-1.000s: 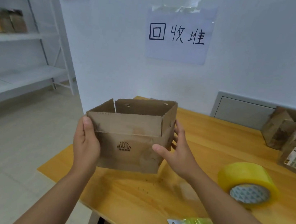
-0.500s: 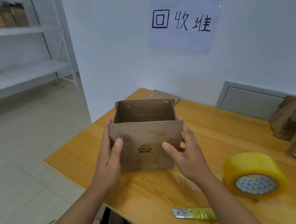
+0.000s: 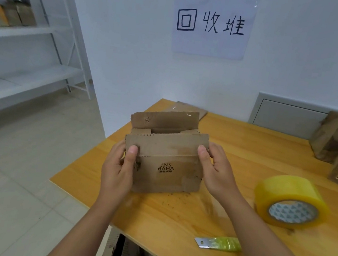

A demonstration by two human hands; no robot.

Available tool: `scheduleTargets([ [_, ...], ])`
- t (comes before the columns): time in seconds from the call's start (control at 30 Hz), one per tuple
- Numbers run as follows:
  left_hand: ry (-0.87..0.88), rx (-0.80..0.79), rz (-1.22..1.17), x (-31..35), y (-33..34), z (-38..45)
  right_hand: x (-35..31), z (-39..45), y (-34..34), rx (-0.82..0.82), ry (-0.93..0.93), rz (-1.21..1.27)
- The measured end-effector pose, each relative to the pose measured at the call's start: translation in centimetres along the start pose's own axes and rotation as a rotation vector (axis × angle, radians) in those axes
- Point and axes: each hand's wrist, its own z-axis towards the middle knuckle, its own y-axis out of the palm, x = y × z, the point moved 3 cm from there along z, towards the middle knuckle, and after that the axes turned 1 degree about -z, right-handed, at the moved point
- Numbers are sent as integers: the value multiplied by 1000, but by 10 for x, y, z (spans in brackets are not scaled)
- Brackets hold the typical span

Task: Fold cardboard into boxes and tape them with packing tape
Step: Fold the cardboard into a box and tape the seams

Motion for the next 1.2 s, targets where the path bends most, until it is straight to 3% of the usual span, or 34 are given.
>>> scheduleTargets([
  [0.17,-138,-14,3,2,-6,15,-11,17,-6,25,71,-62],
  [0.33,-118,-234,227,0,-17,48,-28,40,-15,-162,146,-126],
  [0.47,-89,-391,209,-1,-14,61,-38,55,-13,-282,97,-106],
  [0.73,-123,-279,126,-8,-15,41,-18,39,-15,-236,25,-154],
  [0.93,-331,-344,-41,-13,-5,28,-10,20,-7,-333,210,-12],
  [1.1,-350,-350,-92,-11,0,24,-10,13,-1,-306,272,68],
  [1.2,-342,-272,-70,-7,-2,25,-13,12,8,-331,280,61],
])
